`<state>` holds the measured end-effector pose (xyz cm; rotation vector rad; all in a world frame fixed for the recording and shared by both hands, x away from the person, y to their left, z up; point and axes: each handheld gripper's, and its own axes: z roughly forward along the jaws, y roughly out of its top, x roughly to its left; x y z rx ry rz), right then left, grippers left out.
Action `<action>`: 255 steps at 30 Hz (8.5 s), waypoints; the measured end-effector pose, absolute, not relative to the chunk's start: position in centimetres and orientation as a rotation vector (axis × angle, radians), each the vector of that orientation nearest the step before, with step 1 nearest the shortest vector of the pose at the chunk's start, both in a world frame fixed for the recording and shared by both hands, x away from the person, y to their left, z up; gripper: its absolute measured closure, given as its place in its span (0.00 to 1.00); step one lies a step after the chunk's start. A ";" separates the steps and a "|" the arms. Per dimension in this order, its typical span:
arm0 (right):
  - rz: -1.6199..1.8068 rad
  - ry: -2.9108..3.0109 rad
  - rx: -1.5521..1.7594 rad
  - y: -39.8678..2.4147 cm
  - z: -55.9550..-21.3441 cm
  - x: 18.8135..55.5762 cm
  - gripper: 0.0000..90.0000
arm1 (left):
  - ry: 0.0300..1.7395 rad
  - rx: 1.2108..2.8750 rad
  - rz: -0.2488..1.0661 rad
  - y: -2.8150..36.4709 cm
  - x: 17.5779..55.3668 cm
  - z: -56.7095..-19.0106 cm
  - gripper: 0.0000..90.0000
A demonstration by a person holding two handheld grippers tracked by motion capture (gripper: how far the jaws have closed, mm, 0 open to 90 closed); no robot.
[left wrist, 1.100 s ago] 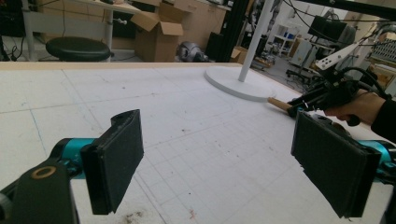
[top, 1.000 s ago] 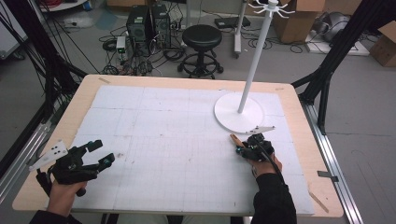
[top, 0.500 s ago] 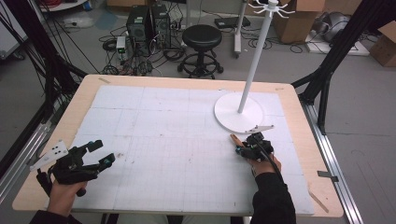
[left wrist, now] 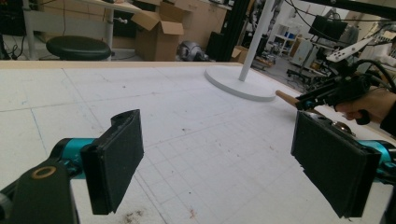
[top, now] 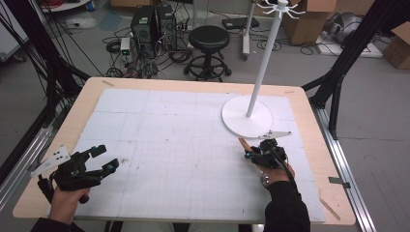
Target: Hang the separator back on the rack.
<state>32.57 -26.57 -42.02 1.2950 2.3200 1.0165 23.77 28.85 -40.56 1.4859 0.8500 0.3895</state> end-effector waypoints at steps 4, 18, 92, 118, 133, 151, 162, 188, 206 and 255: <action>1.085 2.297 1.285 -27.0 -41.4 31.8 0.75 | 0.849 1.491 0.391 28.9 23.8 -40.5 0.19; 1.354 2.211 1.250 -28.4 -39.6 29.5 0.75 | 0.844 1.493 0.392 28.7 23.7 -40.5 0.19; 2.144 2.281 0.384 -13.8 -33.9 23.0 0.75 | 0.258 1.486 -0.173 13.0 25.1 -31.2 0.65; 2.220 2.316 0.418 -14.3 -33.9 23.2 0.65 | 0.263 1.572 -0.078 11.9 24.1 -29.3 0.78; 1.986 2.244 0.512 -13.9 -34.6 21.9 0.23 | 0.394 1.561 0.122 12.1 23.6 -27.3 0.78; 1.771 2.154 0.600 -11.6 -35.4 21.2 0.37 | 0.489 1.496 0.230 10.1 22.8 -27.2 0.78; 1.752 2.096 0.600 -12.5 -34.9 20.6 0.78 | 0.496 1.468 0.245 9.9 22.4 -27.0 0.78; 1.954 2.264 0.542 -13.5 -34.3 21.0 0.81 | 0.352 1.421 0.053 12.5 23.5 -27.5 0.38; 2.227 2.401 0.260 -13.1 -34.8 21.7 0.81 | 0.200 1.469 -0.183 11.8 23.4 -28.9 0.46; 2.103 2.280 0.528 -14.8 -34.8 22.4 0.81 | 0.402 1.502 0.081 13.4 23.6 -30.6 0.48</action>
